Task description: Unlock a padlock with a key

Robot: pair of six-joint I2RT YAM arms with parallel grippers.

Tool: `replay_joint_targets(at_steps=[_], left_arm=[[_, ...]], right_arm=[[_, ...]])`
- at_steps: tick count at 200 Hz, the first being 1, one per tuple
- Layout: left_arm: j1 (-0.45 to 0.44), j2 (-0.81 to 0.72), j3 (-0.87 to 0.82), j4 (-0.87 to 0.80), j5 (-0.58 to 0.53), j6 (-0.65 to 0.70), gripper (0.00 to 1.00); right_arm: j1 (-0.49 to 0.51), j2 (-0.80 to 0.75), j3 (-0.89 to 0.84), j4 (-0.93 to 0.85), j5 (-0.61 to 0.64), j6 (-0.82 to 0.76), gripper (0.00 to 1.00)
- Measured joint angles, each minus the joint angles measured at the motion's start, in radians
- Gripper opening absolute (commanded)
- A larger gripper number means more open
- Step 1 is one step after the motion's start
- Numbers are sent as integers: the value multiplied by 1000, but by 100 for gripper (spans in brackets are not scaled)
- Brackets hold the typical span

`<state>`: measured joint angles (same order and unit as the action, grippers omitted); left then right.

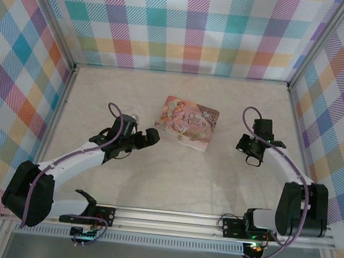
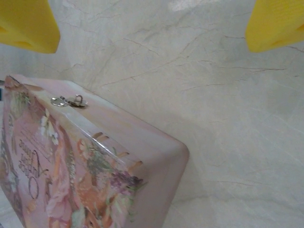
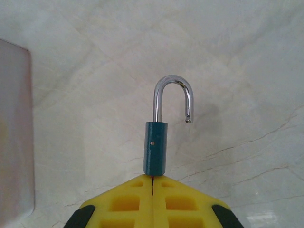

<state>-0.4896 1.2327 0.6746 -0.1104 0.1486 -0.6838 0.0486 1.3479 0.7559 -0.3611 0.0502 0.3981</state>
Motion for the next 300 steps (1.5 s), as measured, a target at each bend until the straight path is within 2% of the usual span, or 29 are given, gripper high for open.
replay_joint_targets(at_steps=[29,62,82,108,157,159,160,161,163,165,199,232,273,300], left_arm=[[6,0,27,5,69,24,100],[10,3,37,11,98,27,100],[12,13,37,11,105,26,100],[15,21,37,10,105,23,100],[17,21,37,8,100,19,100],[18,21,37,7,100,19,100],[18,21,37,7,98,19,100],[18,21,37,6,97,19,100],[19,21,37,6,95,19,100],[19,21,37,6,94,19,100],[27,18,42,-42,26,19,100],[42,-10,85,-161,-125,24,100],[58,-59,108,-224,-466,80,100],[72,-86,8,-76,-704,222,100]], right_arm=[[-22,84,11,8,-53,36,0],[-23,148,37,31,-93,66,0],[-24,179,56,39,-108,77,6],[-24,197,71,39,-116,100,27],[-30,127,74,13,-91,102,52],[-30,118,74,11,-88,103,65],[-30,115,74,10,-87,105,80],[-30,109,74,8,-85,107,90],[-31,102,74,8,-84,102,98],[-31,93,74,6,-81,100,100],[-37,-34,68,-17,-24,98,100],[-37,-116,58,-24,86,100,100],[-39,-151,-34,111,242,63,100],[-39,-163,-184,305,324,-6,100]])
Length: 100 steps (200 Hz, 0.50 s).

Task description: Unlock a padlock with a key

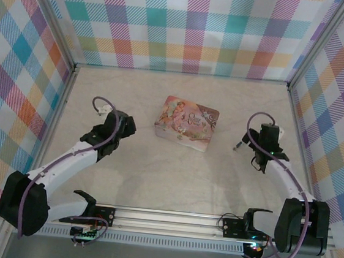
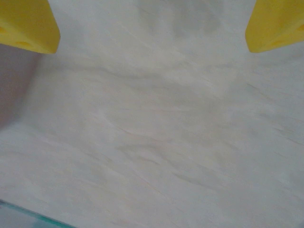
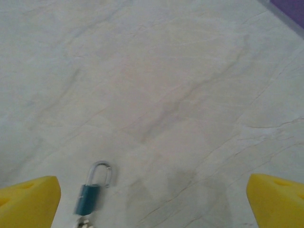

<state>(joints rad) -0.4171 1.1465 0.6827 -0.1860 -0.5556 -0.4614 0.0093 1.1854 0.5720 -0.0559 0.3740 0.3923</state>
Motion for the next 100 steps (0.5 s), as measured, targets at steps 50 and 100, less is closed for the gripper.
replay_joint_targets(at_steps=[50,100], left_arm=[[194,77,-132,295,-90,172,100],[241,289,-203,650,-50,319,100]], right_arm=[[0,57,-162,380,64,-120,100],[4,219,-205,719,-1,-203,100]])
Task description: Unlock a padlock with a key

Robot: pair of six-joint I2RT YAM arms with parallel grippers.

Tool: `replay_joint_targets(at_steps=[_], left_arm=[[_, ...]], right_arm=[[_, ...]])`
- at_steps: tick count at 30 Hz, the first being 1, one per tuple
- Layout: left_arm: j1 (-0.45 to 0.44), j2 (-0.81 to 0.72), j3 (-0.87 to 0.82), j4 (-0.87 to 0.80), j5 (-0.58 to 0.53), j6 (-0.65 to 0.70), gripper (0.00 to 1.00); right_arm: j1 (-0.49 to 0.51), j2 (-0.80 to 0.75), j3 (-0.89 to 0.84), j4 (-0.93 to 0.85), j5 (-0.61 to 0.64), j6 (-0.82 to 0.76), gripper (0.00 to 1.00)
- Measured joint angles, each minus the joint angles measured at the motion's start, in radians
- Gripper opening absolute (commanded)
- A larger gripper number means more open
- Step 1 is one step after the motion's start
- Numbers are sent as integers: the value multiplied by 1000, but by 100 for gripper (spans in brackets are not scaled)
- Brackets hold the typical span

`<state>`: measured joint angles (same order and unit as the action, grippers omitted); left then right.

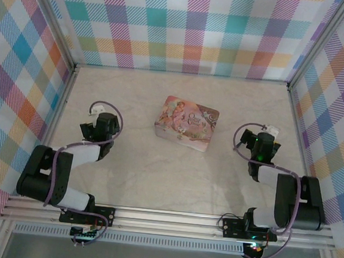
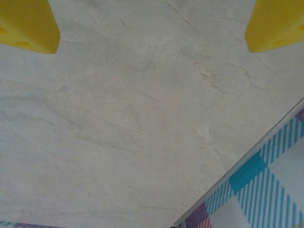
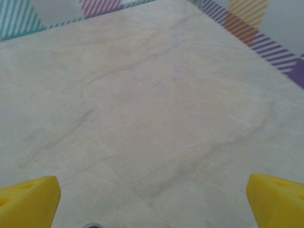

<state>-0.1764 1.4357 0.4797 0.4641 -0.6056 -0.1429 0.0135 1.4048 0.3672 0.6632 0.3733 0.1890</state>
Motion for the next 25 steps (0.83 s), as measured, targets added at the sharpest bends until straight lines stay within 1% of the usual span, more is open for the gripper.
replay_joint_targets(at_steps=[2,5,7,10,11,13,15,25], left_arm=[[8,20,-60,99,16,23,100],[20,33,-90,149,47,46,100],[24,52,-72,169,84,67,100],[27,90,-29,190,168,96,100],[31,92,-29,206,191,104,100],[43,107,-57,299,227,111,100],[56,119,-72,311,249,111,100],[60,128,-78,351,283,114,100]], right_arm=[[4,14,-35,76,-42,-32,100],[7,33,-52,130,-114,-77,100],[11,89,-38,185,-144,-100,100],[14,129,-19,189,-152,-105,100],[14,130,-18,189,-153,-105,100],[14,130,-18,198,-155,-109,100],[14,130,-15,196,-158,-114,100],[14,130,4,189,-185,-127,100]])
